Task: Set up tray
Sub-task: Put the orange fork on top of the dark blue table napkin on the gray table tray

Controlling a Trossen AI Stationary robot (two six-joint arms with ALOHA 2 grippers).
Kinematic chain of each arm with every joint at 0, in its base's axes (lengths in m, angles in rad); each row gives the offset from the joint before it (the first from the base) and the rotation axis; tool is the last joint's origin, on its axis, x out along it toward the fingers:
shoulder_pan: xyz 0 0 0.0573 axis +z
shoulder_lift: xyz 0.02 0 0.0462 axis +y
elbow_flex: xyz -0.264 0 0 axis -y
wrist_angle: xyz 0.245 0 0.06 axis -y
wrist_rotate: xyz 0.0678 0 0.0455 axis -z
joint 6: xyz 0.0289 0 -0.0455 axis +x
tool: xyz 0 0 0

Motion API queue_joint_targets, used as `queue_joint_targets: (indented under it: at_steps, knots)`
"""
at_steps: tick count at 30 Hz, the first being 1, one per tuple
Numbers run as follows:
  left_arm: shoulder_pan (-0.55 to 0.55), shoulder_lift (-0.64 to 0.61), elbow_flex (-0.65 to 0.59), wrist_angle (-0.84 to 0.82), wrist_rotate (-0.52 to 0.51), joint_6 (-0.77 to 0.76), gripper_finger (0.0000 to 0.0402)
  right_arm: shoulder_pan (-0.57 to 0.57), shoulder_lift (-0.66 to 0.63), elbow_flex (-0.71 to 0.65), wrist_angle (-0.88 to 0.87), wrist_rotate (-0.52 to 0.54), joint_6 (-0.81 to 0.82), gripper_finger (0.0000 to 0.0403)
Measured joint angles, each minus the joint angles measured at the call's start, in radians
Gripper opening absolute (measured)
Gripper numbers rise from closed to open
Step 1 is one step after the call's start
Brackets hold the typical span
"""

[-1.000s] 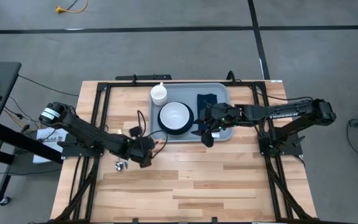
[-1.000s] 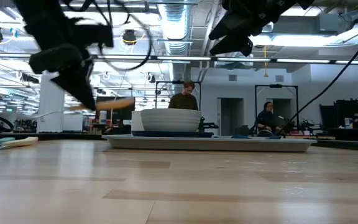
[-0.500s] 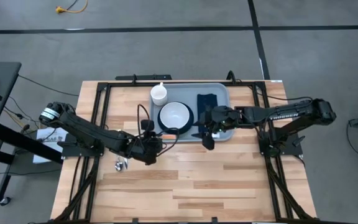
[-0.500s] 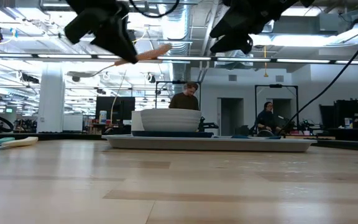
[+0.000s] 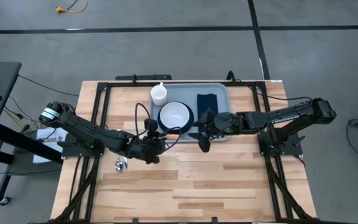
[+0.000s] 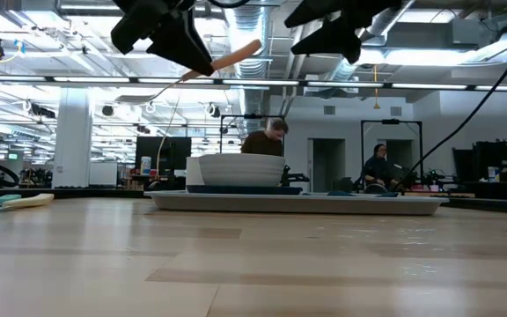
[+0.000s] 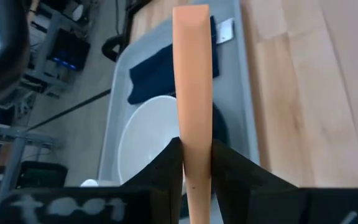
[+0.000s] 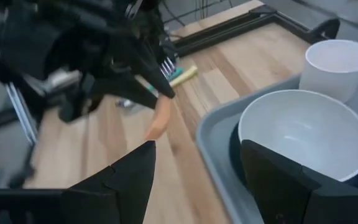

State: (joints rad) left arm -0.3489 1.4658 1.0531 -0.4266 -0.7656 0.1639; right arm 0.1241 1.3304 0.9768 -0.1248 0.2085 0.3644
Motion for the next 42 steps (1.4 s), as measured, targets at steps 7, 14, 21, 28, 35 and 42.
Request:
queue_joint_targets:
  at_steps: [7, 14, 21, 28, 35, 42]
  knots:
    - [0.025, 0.000, 0.000, 0.050, -0.080, -0.049, 0.0059, -0.026, 0.000, 0.000, 0.015, -0.027, 0.168, 0.0230]
    - [0.074, 0.000, 0.000, 0.125, 0.012, -0.065, 0.0059, -0.057, 0.000, 0.000, 0.018, -0.028, 0.211, 0.0230]
    - [0.107, 0.000, 0.000, 0.182, 0.052, -0.102, 0.0059, -0.077, 0.000, 0.000, 0.050, -0.053, 0.214, 0.0230]
    - [0.133, 0.000, 0.000, 0.207, 0.093, -0.107, 0.0059, -0.088, 0.000, 0.000, 0.059, -0.072, 0.214, 0.0230]
    - [0.138, 0.000, 0.000, 0.155, 0.174, -0.062, 0.0059, -0.088, 0.000, 0.000, 0.039, -0.144, -0.001, 0.0230]
    - [0.137, 0.000, -0.001, 0.080, 0.194, -0.045, 0.0059, -0.065, 0.053, -0.003, -0.027, -0.143, -0.353, 0.0230]
